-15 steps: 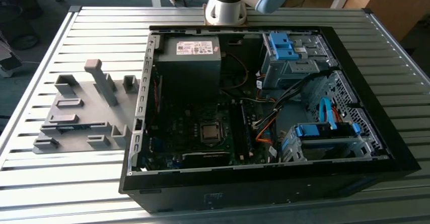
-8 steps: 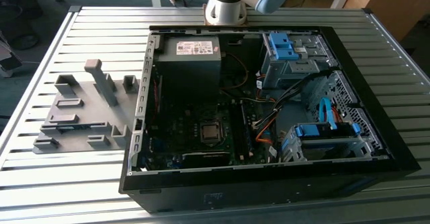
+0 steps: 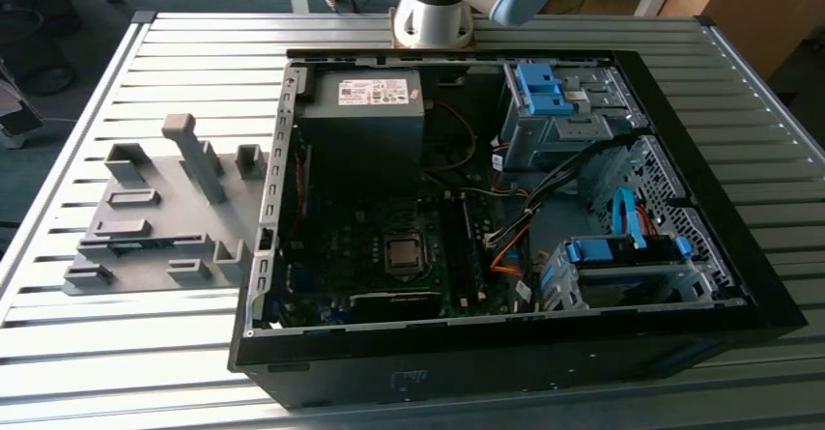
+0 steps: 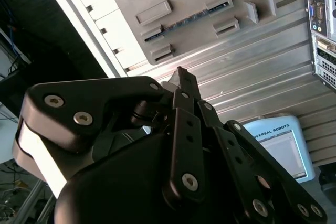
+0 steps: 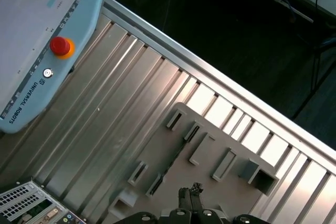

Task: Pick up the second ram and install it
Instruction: 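Pick up the second ram and move it above second insertion slot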

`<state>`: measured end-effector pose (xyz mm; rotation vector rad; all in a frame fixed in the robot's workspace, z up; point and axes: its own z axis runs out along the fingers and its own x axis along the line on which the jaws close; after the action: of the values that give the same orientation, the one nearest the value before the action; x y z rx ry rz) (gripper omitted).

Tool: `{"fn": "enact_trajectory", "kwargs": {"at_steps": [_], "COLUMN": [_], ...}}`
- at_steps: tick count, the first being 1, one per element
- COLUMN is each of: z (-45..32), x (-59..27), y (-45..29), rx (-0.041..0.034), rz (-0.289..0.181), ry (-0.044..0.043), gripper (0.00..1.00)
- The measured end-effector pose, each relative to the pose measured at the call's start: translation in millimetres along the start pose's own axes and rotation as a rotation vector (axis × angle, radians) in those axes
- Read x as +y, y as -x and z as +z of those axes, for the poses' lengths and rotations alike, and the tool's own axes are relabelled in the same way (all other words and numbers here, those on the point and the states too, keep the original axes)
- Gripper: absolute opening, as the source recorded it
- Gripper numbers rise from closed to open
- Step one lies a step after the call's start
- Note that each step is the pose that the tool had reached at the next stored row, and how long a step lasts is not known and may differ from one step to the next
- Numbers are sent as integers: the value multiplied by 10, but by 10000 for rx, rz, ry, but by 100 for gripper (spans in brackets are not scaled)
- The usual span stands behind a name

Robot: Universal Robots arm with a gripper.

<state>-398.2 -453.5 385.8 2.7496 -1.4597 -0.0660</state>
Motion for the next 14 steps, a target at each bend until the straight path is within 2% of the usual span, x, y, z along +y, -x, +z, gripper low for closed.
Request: {"fn": "enact_trajectory", "kwargs": {"at_steps": [3,4,14], "z": [1,2,3], "x": [0,0,0], "y": [1,0,0], "rx": [-6,-19,-33], "rz": [140,416,730], "ry": [-4,-12,-19], "gripper": [11,11,11]}}
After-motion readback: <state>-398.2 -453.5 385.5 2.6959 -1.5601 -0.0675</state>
